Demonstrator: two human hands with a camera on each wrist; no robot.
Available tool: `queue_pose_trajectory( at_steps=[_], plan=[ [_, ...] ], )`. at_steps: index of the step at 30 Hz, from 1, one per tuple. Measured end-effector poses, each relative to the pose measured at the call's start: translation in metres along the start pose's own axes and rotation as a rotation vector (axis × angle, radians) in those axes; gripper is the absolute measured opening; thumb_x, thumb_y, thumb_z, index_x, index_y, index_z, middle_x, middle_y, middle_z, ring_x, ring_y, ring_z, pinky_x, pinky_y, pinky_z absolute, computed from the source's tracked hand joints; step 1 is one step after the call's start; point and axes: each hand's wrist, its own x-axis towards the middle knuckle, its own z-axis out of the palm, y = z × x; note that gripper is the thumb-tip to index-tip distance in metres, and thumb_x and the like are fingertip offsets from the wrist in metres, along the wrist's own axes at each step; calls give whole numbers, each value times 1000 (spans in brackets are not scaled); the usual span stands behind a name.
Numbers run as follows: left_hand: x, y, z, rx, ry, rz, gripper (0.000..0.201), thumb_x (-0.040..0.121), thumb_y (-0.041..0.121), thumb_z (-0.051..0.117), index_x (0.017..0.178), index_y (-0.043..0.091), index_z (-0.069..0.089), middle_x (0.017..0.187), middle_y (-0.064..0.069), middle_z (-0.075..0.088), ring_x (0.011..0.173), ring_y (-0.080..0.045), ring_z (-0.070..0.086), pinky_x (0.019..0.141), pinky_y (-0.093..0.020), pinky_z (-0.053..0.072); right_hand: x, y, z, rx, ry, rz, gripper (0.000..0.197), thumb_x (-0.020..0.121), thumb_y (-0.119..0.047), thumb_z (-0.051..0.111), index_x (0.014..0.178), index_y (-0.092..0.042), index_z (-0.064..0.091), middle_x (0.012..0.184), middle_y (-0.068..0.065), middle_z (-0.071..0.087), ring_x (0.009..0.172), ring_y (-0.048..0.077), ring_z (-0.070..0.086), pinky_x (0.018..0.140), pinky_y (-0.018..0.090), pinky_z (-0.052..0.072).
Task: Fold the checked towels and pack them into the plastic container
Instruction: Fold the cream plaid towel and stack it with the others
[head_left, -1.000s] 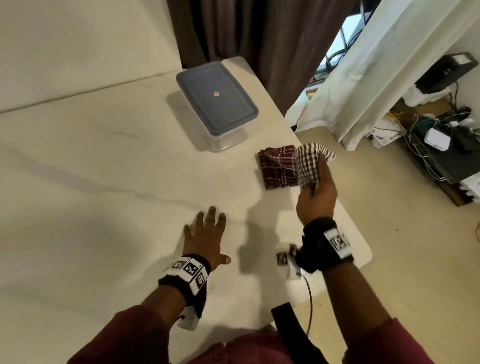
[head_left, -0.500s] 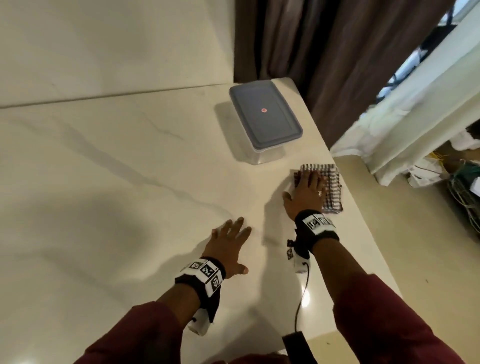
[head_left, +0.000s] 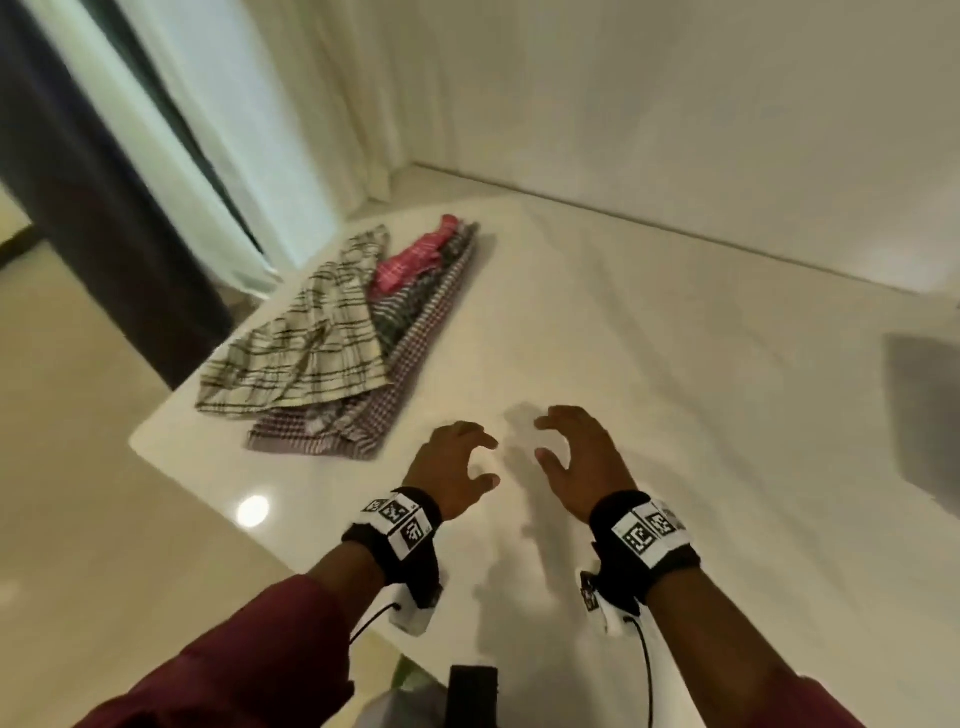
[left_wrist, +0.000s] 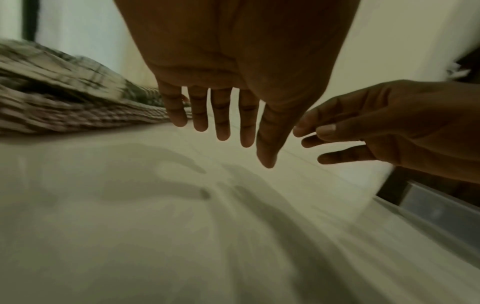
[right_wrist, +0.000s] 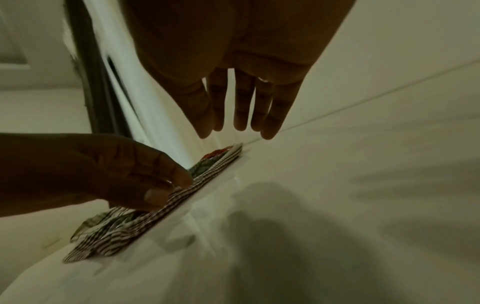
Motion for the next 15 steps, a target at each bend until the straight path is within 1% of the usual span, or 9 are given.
queue_pose_trajectory(
  at_steps=[1, 2, 4, 7, 8, 9, 12, 14, 15],
  plan=[
    [0, -24, -15, -6, 46, -25, 43, 80, 36, 71, 120, 28, 59, 139, 2, 46, 131, -20, 37, 108, -35, 31, 16, -15, 18, -6, -33, -26, 32, 89, -17, 61, 121, -18, 59, 132, 2, 52, 125, 20, 47, 105, 27, 33],
    [-1, -48, -30, -10, 87, -52, 41, 81, 35, 70, 119, 27, 60, 137, 1, 47, 130, -21, 40, 106, -35, 33, 31, -30, 35, -3, -55, -43, 30, 89, -16, 61, 119, -19, 60, 129, 0, 54, 122, 20, 50, 103, 33, 39],
    [0, -92, -57, -8, 153, -104, 39, 82, 34, 68, 120, 25, 59, 136, 1, 48, 127, -23, 42, 103, -37, 37, 60, -59, 67, 26, -101, -67, 28, 88, -15, 61, 115, -20, 61, 125, -1, 56, 118, 21, 53, 97, 43, 46],
    [2, -151, -87, 22, 209, -127, 42, 83, 28, 64, 124, 22, 57, 131, 0, 50, 119, -27, 48, 93, -38, 44, 107, -105, 114, -22, -192, -138, 29, 85, -12, 60, 114, -17, 62, 122, 2, 58, 112, 25, 56, 93, 45, 48],
    [2, -163, -92, 38, 184, -124, 45, 84, 29, 63, 127, 22, 55, 133, 0, 48, 118, -26, 48, 91, -37, 44, 120, -118, 126, -62, -215, -160, 30, 84, -10, 60, 113, -15, 62, 122, 4, 57, 111, 26, 56, 92, 44, 48],
    [2, -177, -97, 50, 143, -123, 49, 84, 31, 62, 131, 24, 51, 137, 1, 45, 121, -25, 47, 93, -37, 44, 134, -132, 138, -100, -241, -172, 32, 83, -9, 59, 114, -14, 62, 123, 5, 56, 110, 27, 56, 92, 43, 47],
    [0, -205, -96, 127, -31, -109, 59, 86, 38, 60, 140, 27, 41, 152, 1, 30, 134, -25, 35, 104, -37, 37, 167, -161, 169, -253, -327, -149, 40, 85, -7, 57, 123, -17, 56, 137, 3, 45, 119, 26, 51, 96, 40, 46],
    [-4, -214, -90, 141, -41, -85, 61, 87, 38, 59, 143, 30, 37, 155, 4, 24, 137, -25, 30, 106, -38, 33, 182, -170, 185, -391, -372, -129, 48, 86, -8, 58, 131, -20, 49, 145, 4, 35, 122, 27, 48, 97, 40, 46],
    [-6, -217, -89, 135, -33, -81, 62, 87, 38, 58, 144, 31, 34, 156, 6, 23, 137, -25, 28, 106, -40, 32, 188, -174, 192, -454, -389, -120, 53, 85, -7, 59, 133, -21, 46, 146, 5, 33, 121, 28, 49, 96, 41, 47]
  ],
)
